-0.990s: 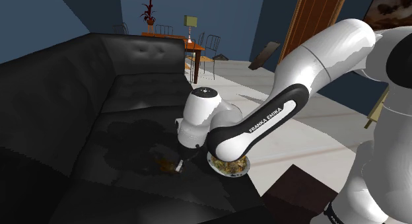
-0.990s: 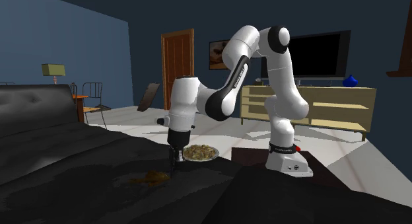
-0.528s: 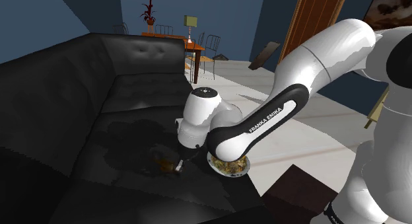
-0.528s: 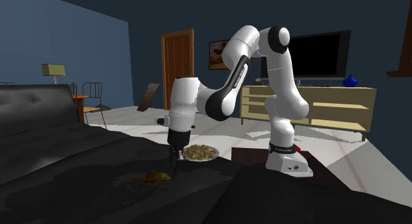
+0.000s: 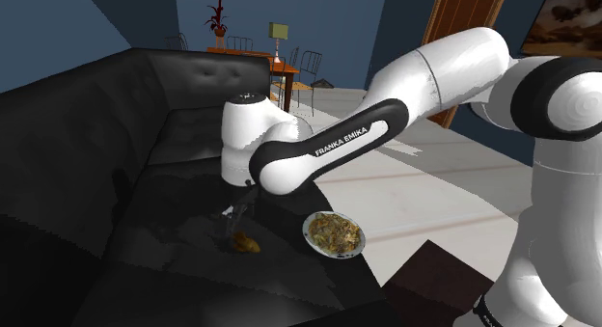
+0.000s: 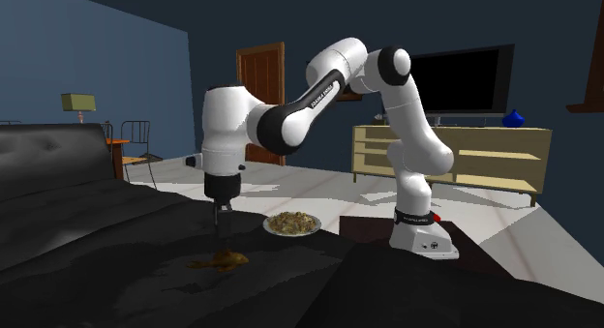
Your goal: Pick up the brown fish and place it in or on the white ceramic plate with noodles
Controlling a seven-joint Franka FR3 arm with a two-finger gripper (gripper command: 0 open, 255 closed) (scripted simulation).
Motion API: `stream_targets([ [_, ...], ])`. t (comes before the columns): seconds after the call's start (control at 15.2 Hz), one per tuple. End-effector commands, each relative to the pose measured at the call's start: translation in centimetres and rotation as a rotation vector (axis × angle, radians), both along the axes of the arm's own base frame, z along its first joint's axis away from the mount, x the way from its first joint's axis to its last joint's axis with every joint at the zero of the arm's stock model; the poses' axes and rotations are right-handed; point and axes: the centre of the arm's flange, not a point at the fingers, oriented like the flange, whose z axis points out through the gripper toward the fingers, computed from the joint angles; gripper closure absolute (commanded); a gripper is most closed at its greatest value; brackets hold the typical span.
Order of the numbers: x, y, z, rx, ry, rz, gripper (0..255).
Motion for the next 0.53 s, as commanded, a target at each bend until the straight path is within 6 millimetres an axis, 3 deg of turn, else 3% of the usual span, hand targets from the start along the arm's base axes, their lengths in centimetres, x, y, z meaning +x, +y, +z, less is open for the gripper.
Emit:
stream_targets([
  [0.0,0.7,0.5,-0.1,-0.011,0.007,-0.003,0],
  [0.46,0.9,0.5,-3.6,-0.011,0.007,-0.003,0],
])
